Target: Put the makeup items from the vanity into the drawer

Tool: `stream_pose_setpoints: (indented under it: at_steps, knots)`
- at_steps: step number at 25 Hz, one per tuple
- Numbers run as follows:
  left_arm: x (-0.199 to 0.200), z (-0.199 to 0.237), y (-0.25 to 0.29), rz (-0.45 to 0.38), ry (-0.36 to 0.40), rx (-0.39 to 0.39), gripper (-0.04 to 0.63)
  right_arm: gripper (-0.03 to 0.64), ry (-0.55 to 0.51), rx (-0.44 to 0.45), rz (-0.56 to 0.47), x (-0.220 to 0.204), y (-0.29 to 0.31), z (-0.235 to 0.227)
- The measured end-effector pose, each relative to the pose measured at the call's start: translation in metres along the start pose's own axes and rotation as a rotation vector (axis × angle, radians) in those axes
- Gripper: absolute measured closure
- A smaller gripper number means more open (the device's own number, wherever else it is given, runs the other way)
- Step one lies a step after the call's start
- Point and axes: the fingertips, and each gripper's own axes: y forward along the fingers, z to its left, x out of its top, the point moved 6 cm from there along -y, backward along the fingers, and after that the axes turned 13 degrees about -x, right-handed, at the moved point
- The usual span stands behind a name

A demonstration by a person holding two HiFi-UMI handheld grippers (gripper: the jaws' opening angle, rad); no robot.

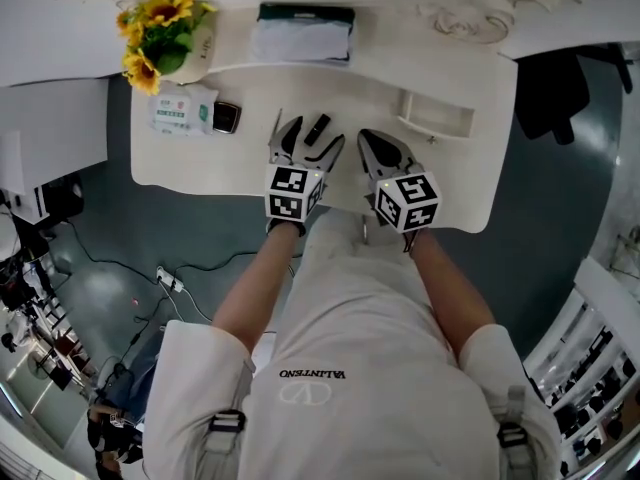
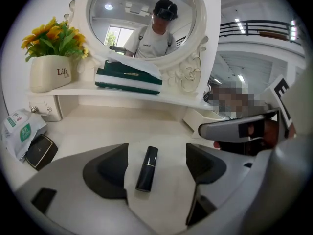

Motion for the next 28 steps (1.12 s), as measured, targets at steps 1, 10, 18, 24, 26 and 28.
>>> stream_pose_setpoints:
  at_steps: [1,10,18,24,26,28]
  knots:
    - [-0.001,0.001,0.002,0.010,-0.001,-0.001,0.236,0.606,0.007,0.004,0.001,0.000,0.000,0.000]
    - [-0.010,0.008,0.013,0.077,-0.041,0.013,0.241,0.604,0.010,0.010,0.017,-0.004,0.008,-0.002]
    - [-0.015,0.012,0.019,0.117,-0.038,0.022,0.269,0.604,0.022,-0.008,0.024,-0.006,0.011,-0.008]
    - [-0.014,0.019,0.018,0.139,0.003,0.074,0.364,0.604,0.032,-0.021,0.030,-0.007,0.016,-0.014]
    - [-0.014,0.019,0.018,0.149,0.019,0.083,0.368,0.604,0.039,-0.023,0.036,-0.008,0.017,-0.014]
    - [-0.015,0.018,0.017,0.160,0.041,0.099,0.372,0.606,0.039,-0.021,0.043,-0.010,0.019,-0.012]
